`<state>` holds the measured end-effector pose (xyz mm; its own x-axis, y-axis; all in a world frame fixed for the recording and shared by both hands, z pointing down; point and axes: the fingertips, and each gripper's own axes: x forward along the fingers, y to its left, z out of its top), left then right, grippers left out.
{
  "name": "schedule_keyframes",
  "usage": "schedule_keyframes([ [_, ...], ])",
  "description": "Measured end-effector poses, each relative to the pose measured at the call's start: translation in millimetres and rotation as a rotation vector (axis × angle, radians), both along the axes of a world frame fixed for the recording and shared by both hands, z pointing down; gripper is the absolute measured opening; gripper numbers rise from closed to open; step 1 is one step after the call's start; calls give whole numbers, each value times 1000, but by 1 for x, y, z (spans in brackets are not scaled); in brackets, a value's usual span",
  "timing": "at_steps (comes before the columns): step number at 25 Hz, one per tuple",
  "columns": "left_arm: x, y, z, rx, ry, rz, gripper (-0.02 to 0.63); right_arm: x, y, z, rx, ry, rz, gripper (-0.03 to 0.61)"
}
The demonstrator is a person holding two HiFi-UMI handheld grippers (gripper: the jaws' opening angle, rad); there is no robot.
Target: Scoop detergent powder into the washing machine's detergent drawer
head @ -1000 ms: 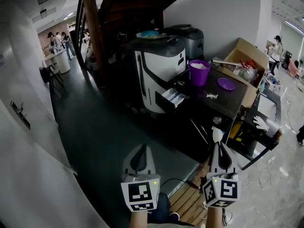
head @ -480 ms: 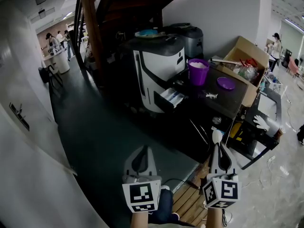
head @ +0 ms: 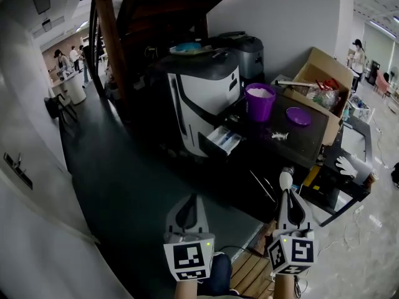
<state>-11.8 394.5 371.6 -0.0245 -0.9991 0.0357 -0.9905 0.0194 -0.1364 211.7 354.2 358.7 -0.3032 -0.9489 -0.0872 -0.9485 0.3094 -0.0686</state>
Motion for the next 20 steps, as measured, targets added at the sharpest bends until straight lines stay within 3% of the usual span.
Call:
schedule_keyframes([
  [12,-54,-143,-53,-37,9,77,2,-46,-125,-60,-25,9,80,21],
  [20,-83,-203,-81,-54,19,120,2,-74,-173,-90,-52,28,121,21],
])
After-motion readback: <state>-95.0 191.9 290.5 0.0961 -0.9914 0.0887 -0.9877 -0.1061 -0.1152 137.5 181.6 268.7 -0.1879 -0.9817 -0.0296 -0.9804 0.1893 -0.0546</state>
